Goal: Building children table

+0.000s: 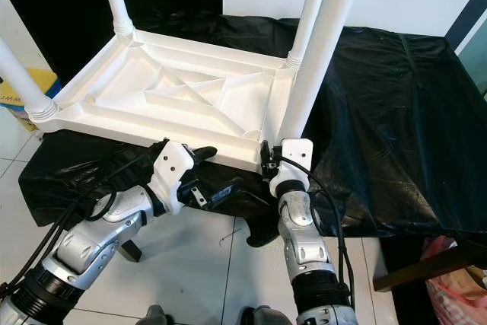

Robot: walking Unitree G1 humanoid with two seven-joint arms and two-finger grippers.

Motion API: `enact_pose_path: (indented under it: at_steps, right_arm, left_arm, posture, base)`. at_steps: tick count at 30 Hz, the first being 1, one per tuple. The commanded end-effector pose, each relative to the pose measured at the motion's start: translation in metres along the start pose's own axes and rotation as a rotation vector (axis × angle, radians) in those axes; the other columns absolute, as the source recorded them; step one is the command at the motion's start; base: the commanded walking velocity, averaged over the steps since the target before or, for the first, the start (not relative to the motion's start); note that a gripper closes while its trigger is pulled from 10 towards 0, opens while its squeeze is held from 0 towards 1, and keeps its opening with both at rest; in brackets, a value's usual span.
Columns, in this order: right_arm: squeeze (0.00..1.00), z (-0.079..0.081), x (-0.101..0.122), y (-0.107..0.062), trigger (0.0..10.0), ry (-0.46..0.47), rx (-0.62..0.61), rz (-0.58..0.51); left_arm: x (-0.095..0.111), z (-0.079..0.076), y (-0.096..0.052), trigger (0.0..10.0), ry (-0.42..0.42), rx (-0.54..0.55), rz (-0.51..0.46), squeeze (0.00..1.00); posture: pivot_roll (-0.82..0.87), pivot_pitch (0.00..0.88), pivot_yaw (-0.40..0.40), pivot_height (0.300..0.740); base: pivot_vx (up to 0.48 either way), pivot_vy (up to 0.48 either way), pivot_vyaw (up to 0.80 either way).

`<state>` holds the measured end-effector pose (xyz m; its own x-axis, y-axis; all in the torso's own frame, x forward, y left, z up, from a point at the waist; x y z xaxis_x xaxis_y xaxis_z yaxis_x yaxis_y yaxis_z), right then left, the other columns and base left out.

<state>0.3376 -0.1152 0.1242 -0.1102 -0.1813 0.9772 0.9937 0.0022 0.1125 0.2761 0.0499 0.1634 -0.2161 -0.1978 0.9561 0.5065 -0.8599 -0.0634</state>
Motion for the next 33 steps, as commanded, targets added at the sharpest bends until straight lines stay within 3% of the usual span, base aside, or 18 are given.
enact_pose_path:
  at_steps: [1,7,8,9,14,20,22,23,27,28,33]
  right_arm:
    - [0.0,-0.004,-0.005,-0.004,10.0,0.011,-0.01,0.015]
    - [0.0,0.001,0.003,-0.007,10.0,0.013,0.067,-0.032]
    - [0.1,0.002,0.007,-0.008,10.0,0.007,0.101,-0.051]
    - [1.0,0.003,0.011,-0.009,10.0,0.012,0.123,-0.063]
    - [1.0,0.001,0.017,-0.01,10.0,-0.002,0.147,-0.086]
    - [1.0,-0.019,0.025,-0.012,10.0,-0.058,0.289,-0.07]
    - [0.95,-0.023,0.025,-0.013,10.0,-0.078,0.336,-0.058]
    - [0.0,-0.025,0.024,-0.013,10.0,-0.092,0.394,-0.037]
    - [0.0,-0.025,0.022,-0.013,10.0,-0.116,0.49,0.0]
    - [0.0,-0.025,0.02,-0.007,10.0,-0.138,0.564,0.031]
    - [0.0,-0.025,0.019,-0.002,10.0,-0.15,0.593,0.044]
  left_arm:
    - [-0.004,0.002,0.0,10.0,0.006,0.022,0.021,0.0]
    - [-0.004,0.005,0.0,10.0,0.018,0.048,0.028,0.0]
    - [-0.005,0.006,-0.001,10.0,0.028,0.056,0.03,0.0]
    - [-0.005,0.007,-0.001,10.0,0.029,0.058,0.033,0.0]
    - [-0.006,0.008,-0.002,10.0,0.018,0.06,0.034,0.0]
    - [-0.004,0.008,-0.003,10.0,-0.011,0.032,0.024,0.0]
    - [-0.004,0.005,-0.005,10.0,-0.024,0.001,0.018,0.0]
    - [-0.004,0.002,-0.005,10.0,-0.022,-0.018,0.019,0.0]
    - [-0.004,0.0,-0.006,10.0,-0.013,-0.049,0.02,0.0]
    - [-0.004,-0.002,-0.005,10.0,-0.024,-0.073,0.019,0.0]
    - [-0.004,-0.003,-0.004,10.0,-0.033,-0.078,0.017,0.0]
  posture:
    - [0.03,0.113,-0.081,0.74]
    - [0.03,0.113,-0.079,0.74]
    - [0.03,0.113,-0.079,0.74]
    - [0.03,0.113,-0.079,0.74]
    - [0.03,0.115,-0.078,0.74]
    - [0.04,0.11,-0.077,0.74]
    - [0.04,0.108,-0.074,0.74]
    - [0.04,0.106,-0.074,0.74]
    - [0.03,0.101,-0.071,0.74]
    - [0.03,0.094,-0.067,0.74]
    - [0.04,0.09,-0.066,0.74]
  base:
    - [0.0,0.0,0.0]
    - [0.0,0.0,0.0]
    - [0.0,0.0,0.0]
    - [0.0,0.0,0.0]
    - [0.0,0.0,0.0]
    - [0.0,0.0,0.0]
    - [0.0,0.0,0.0]
    - [0.0,0.0,0.0]
    - [0.0,0.0,0.0]
    - [0.0,0.0,0.0]
    - [0.0,0.0,0.0]
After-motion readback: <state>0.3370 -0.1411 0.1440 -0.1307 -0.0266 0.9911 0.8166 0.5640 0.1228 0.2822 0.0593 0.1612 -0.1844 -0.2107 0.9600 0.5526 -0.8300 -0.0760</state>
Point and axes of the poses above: a point about 5 cm out from each wrist's last joint towards the gripper, its own y axis pointing out of the wrist towards the gripper, its own x axis along the axis of the wrist's last joint, z = x × y, the point moved 3 cm from there along y, pointing out of the wrist towards the gripper, and after that the axes turned 5 degrees about y, right-handed, at the moved point
